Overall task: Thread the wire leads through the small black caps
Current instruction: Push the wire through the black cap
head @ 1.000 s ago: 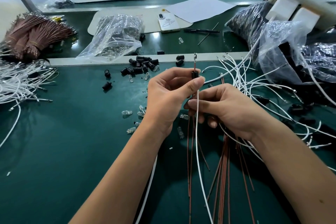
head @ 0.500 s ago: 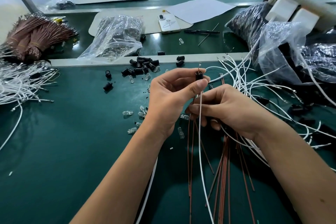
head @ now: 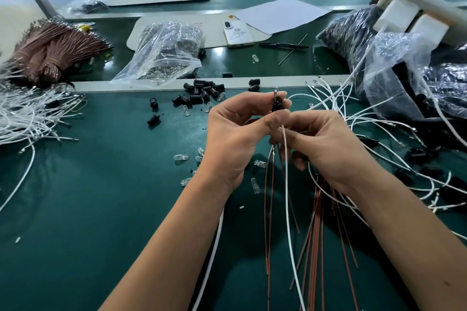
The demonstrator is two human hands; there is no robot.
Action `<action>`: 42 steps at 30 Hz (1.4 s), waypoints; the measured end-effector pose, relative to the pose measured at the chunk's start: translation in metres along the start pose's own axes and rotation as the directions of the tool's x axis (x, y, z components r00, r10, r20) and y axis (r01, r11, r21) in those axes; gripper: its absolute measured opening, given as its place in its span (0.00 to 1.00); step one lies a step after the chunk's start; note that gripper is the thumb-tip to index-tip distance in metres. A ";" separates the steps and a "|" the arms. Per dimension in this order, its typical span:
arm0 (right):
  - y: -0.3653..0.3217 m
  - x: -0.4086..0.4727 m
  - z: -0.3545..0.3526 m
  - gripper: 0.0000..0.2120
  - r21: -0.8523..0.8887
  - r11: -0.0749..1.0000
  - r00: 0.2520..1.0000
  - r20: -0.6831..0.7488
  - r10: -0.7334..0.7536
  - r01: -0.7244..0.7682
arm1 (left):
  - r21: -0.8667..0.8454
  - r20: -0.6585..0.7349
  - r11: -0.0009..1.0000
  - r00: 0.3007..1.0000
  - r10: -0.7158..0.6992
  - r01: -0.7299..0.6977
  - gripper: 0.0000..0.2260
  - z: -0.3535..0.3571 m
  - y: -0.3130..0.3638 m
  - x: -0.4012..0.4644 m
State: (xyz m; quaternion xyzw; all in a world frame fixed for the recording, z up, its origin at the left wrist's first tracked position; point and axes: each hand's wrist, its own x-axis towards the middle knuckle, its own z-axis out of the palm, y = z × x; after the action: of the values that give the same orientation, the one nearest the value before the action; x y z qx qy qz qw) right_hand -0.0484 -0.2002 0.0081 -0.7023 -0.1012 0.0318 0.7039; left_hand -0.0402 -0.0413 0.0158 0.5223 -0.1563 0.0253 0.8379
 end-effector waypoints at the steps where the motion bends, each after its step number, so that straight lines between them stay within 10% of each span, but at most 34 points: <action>1: 0.001 0.000 0.000 0.18 -0.012 1.000 1.000 0.005 0.000 0.000 | 0.009 0.007 1.000 1.000 0.004 -0.004 0.09 0.000 0.000 0.000; 42: 0.002 0.002 -0.007 0.09 0.049 0.990 0.991 -0.016 -0.132 0.132 | -0.141 0.196 0.990 0.980 0.021 0.007 0.08 0.000 -0.002 0.000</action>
State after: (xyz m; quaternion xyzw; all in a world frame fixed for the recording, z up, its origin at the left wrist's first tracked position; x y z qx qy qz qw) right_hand -0.0445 -0.2067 0.0066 -0.6765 -0.1421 -0.0168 0.7224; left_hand -0.0393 -0.0422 0.0141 0.4611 -0.2419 -0.0348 0.8531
